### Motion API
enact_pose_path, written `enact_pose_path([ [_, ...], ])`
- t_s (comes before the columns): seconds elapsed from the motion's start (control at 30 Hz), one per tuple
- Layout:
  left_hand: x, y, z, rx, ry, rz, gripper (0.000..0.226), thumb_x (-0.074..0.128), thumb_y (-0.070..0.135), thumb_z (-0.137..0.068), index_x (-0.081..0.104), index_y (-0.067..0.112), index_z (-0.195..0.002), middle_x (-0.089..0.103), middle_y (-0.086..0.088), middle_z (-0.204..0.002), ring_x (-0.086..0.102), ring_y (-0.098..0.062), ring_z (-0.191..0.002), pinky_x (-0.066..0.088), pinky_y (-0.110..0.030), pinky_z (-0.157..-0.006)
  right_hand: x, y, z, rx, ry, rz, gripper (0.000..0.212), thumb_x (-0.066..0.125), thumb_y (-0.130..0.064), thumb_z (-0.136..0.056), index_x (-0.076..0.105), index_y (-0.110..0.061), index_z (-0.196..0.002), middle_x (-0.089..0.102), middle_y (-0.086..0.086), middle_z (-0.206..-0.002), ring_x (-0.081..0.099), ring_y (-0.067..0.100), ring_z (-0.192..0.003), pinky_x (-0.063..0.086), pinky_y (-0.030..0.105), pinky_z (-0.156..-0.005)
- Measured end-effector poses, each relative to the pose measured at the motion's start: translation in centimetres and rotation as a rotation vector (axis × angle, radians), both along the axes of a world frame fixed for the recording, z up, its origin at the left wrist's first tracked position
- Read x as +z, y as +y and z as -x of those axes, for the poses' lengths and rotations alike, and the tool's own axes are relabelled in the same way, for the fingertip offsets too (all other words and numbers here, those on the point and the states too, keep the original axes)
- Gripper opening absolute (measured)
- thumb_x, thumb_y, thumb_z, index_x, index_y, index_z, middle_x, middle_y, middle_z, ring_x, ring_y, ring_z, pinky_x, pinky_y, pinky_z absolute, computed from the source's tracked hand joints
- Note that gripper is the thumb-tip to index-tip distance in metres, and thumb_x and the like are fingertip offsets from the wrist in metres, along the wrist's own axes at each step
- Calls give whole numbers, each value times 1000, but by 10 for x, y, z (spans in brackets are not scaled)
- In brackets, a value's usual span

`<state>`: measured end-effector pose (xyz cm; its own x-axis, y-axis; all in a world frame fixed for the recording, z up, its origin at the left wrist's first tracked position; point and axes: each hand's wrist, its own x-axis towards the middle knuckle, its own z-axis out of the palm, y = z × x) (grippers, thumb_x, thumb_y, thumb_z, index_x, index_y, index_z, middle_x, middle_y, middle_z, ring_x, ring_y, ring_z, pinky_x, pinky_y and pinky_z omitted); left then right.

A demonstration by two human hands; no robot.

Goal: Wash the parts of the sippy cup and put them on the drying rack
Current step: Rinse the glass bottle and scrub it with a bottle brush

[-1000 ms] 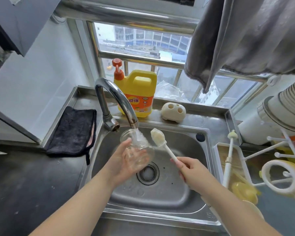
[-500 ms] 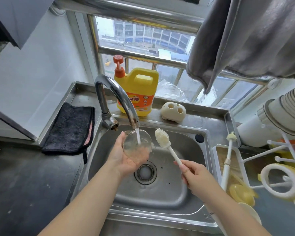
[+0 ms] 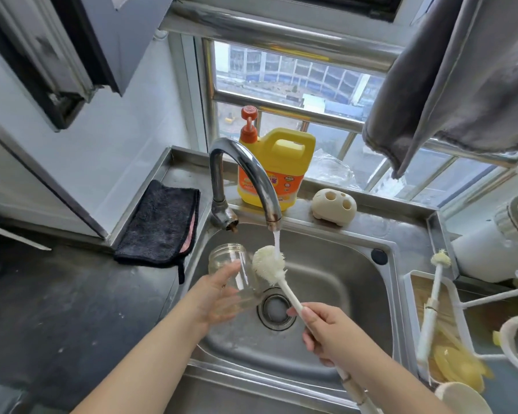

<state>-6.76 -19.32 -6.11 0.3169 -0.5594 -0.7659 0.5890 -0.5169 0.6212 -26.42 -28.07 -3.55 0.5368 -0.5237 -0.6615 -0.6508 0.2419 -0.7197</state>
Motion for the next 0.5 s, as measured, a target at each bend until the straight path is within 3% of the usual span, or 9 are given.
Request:
enact_pose_path([
  [0.07, -1, 9, -3, -39, -80, -20, 87, 71, 62, -58, 46, 19, -130, 55, -12, -120, 60, -28, -109, 50, -46, -91, 1, 3, 3, 17, 5, -18, 28, 36, -24, -103, 63, -18, -106, 45, -2, -52, 31, 6, -36, 28, 18, -40],
  [0.17, -4, 19, -6, -64, -161, -60, 101, 80, 68, -50, 48, 12, -127, 57, -7, -114, 61, -24, -104, 52, -42, -91, 2, 6, 6, 4, -7, -72, 29, 36, -24, -103, 64, -18, -105, 44, -2, -53, 29, 7, -38, 25, 18, -41],
  [0.27, -2, 26, -6, -98, -197, -41, 83, 83, 66, -44, 55, 12, -101, 60, -2, -99, 60, -20, -95, 46, -42, -97, 4, 5, 6, -67, -84, -150, 29, 36, -24, -103, 64, -15, -107, 45, -1, -55, 27, 7, -39, 23, 19, -41],
  [0.33, -1, 28, -7, -101, -189, -33, 79, 83, 63, -50, 52, 15, -105, 59, -2, -104, 60, -18, -99, 45, -41, -99, 6, 5, 7, -107, -118, -169, 29, 37, -24, -103, 64, -13, -108, 45, 0, -56, 26, 7, -39, 22, 19, -40],
  [0.43, -3, 30, -7, -96, -220, -16, 90, 79, 67, -42, 56, 14, -112, 60, -3, -114, 58, -18, -106, 41, -43, -104, 3, 4, 16, -112, -48, -108, 28, 38, -25, -103, 64, -15, -107, 46, -2, -53, 29, 6, -37, 25, 18, -39],
  [0.5, -3, 29, -6, -123, -264, -18, 99, 75, 68, -34, 56, 17, -116, 61, 0, -115, 57, -15, -106, 42, -42, -103, 0, 5, 23, -50, 62, 45, 24, 41, -28, -101, 64, -22, -104, 48, -8, -52, 35, 4, -39, 30, 19, -43],
])
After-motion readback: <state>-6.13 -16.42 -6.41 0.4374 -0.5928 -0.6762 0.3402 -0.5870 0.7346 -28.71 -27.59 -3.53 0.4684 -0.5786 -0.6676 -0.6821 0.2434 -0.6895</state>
